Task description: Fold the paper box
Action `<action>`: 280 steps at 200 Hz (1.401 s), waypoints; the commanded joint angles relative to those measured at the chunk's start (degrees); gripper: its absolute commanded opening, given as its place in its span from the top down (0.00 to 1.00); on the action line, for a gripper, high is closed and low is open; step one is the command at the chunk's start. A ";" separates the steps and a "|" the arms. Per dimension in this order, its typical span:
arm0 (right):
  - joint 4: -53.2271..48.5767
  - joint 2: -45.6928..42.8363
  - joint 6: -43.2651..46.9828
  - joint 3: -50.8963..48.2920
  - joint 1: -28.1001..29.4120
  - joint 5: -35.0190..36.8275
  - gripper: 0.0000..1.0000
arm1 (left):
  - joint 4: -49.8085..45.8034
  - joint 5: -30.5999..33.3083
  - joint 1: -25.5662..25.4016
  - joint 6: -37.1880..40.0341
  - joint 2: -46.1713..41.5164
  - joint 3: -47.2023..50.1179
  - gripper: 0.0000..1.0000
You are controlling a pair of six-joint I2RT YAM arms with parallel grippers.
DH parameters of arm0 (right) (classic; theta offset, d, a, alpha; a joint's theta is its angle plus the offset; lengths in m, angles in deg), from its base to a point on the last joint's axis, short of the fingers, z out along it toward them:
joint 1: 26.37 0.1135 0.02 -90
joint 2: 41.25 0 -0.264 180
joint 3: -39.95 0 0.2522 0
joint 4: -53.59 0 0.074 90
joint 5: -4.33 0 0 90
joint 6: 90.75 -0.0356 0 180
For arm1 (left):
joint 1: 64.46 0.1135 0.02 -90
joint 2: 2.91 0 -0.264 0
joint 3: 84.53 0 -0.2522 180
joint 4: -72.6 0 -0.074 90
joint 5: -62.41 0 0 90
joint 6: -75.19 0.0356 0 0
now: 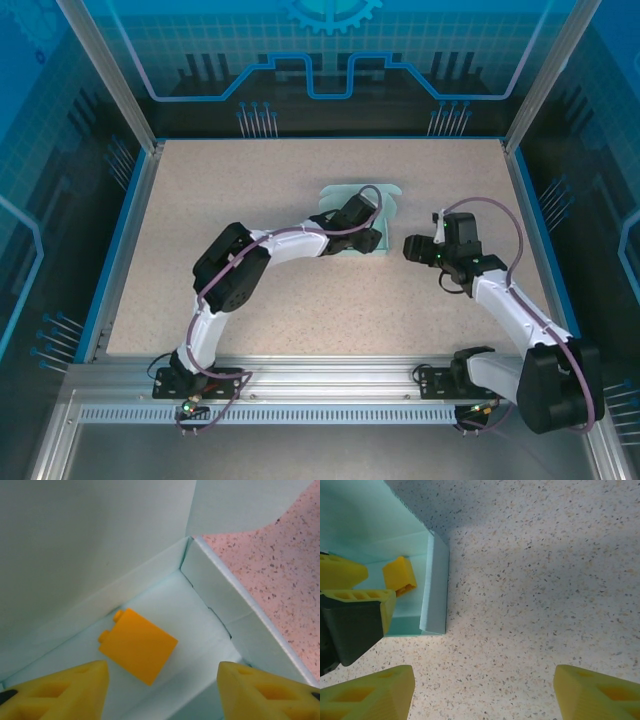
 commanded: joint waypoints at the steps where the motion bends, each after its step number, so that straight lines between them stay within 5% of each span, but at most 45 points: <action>1: 2.66 0.98 0.74 2.04 1.99 2.49 0.27 | 1.12 -2.93 0.14 -1.46 -6.40 2.83 0.38; 56: 11.90 3.77 12.41 3.28 5.43 4.57 0.26 | 6.30 -4.57 1.71 -3.16 -22.77 15.00 0.33; 91: 7.87 9.54 18.23 10.87 4.92 3.25 0.23 | 10.99 -5.10 6.98 -4.58 -30.91 22.83 0.29; 125: 8.24 13.48 25.11 15.02 3.01 -4.32 0.22 | 13.38 -15.79 16.00 -5.58 -33.65 27.02 0.20; 167: 3.98 18.11 31.60 21.37 -1.47 -14.53 0.23 | 17.86 -23.33 23.39 -2.08 -31.65 28.63 0.10; 195: 2.50 20.72 35.29 23.93 -1.48 -15.33 0.26 | 18.40 -28.32 24.44 3.28 -27.32 25.96 0.10; 280: -3.64 29.89 39.70 31.47 -1.64 -15.01 0.42 | 9.02 -33.04 24.12 13.77 -16.13 14.00 0.26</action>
